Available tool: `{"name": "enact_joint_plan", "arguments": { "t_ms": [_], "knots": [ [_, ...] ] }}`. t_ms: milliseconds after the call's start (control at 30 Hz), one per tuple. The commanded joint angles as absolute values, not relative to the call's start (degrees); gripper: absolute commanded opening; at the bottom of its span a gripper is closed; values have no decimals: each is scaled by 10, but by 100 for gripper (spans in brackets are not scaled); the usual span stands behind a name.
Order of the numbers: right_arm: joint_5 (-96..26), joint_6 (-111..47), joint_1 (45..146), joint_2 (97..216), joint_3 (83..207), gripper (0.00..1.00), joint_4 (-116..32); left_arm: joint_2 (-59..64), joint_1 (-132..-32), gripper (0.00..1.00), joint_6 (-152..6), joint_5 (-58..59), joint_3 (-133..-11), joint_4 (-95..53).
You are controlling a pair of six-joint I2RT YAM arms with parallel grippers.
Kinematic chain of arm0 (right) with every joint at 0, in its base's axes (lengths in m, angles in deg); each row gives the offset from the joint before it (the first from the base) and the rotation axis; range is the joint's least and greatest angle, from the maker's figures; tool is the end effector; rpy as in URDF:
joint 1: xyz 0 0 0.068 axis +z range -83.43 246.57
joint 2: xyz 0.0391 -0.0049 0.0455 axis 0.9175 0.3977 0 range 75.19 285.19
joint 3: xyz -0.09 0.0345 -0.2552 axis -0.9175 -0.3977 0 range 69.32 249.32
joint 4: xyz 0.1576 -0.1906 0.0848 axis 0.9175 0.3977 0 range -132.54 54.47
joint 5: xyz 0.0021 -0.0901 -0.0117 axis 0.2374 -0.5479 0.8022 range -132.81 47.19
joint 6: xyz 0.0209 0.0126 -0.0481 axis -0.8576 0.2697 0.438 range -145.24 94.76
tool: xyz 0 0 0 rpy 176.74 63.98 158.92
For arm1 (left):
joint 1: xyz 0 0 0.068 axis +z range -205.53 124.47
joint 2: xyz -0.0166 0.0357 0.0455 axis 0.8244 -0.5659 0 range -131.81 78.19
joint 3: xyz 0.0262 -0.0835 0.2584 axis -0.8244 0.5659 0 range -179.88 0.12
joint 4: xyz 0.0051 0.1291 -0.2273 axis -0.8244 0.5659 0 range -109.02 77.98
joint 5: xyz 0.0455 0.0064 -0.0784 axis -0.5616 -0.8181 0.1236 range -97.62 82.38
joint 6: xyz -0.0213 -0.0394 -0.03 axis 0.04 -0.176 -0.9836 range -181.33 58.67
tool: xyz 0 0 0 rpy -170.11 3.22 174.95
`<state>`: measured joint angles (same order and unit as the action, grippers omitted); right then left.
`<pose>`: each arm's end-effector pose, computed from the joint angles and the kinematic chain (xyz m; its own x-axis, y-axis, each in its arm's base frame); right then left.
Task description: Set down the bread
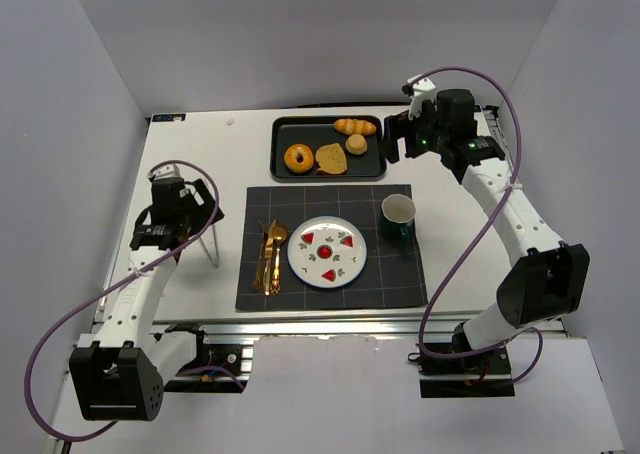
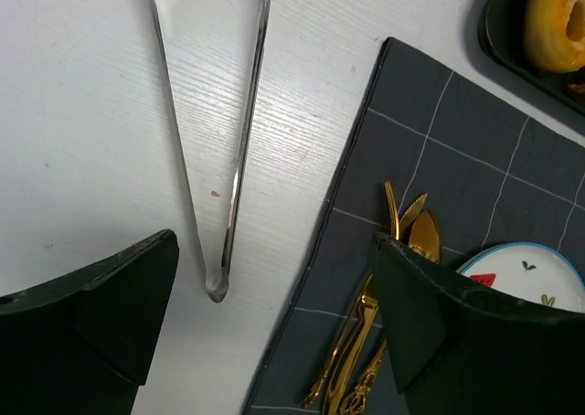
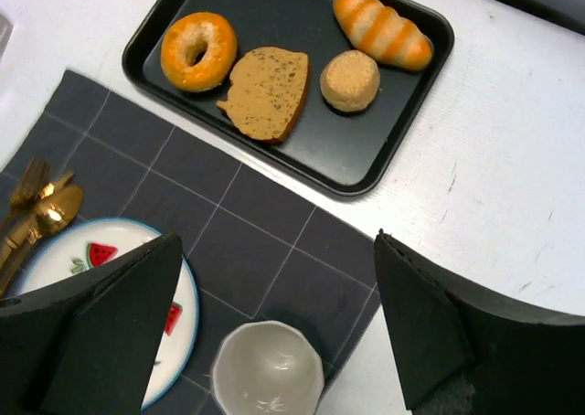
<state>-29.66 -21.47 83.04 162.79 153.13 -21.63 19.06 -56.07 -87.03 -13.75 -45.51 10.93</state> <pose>0.3392 0.1087 0.3755 -0.3685 -0.1758 -0.9129 -0.4998 0.8655 0.0351 0.2162 0.0018 0.2660 -0.5902 -0.4256 -0.6860 -0.3597 0.8994 -0.2485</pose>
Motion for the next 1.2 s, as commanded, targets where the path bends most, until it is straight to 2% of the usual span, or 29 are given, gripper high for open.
{"name": "enact_joint_plan", "arguments": {
  "t_ms": [0, 33, 67, 100, 133, 167, 200, 233, 267, 300, 400, 467, 700, 900, 967, 1167],
  "knots": [
    [-205, -78, 816, 1615, 1536, 86, -216, 205, -556, 94, -889, -149, -453, 102],
    [-121, -34, 814, 1611, 1533, 81, -202, 200, -556, 80, -891, -148, -449, 99],
    [-90, -10, 813, 1601, 1526, 68, -199, 197, -556, 67, -896, -142, -444, 96],
    [-66, 14, 813, 1597, 1514, 13, -197, 189, -545, 48, -898, -140, -436, 95],
    [-29, 21, 812, 1594, 1509, 0, -192, 185, -533, 28, -900, -140, -431, 92],
    [-8, 24, 812, 1590, 1504, 0, -193, 183, -530, 3, -902, -141, -427, 86],
    [17, 29, 812, 1589, 1497, 0, -190, 178, -527, 0, -903, -143, -417, 81],
    [28, 26, 812, 1589, 1495, 0, -189, 166, -521, 0, -902, -145, -415, 78],
    [37, 22, 812, 1592, 1492, 19, -189, 157, -519, 0, -898, -147, -414, 76],
    [42, 17, 812, 1595, 1490, 67, -189, 147, -519, 16, -895, -155, -415, 75],
    [46, 4, 813, 1603, 1492, 85, -189, 107, -519, 84, -880, -172, -421, 72],
    [45, -3, 812, 1604, 1493, 86, -196, 79, -519, 92, -860, -176, -429, 61],
    [40, -17, 812, 1605, 1482, 86, -211, -50, -518, 93, -807, -163, -475, 23],
    [42, -25, 810, 1606, 1480, 86, -213, -132, -519, 82, -796, -150, -501, -35],
    [43, -30, 808, 1605, 1478, 86, -214, -152, -519, 74, -787, -140, -512, -32],
    [41, -39, 799, 1598, 1470, 86, -221, -178, -520, 66, -763, -152, -506, -16]
  ]
}}
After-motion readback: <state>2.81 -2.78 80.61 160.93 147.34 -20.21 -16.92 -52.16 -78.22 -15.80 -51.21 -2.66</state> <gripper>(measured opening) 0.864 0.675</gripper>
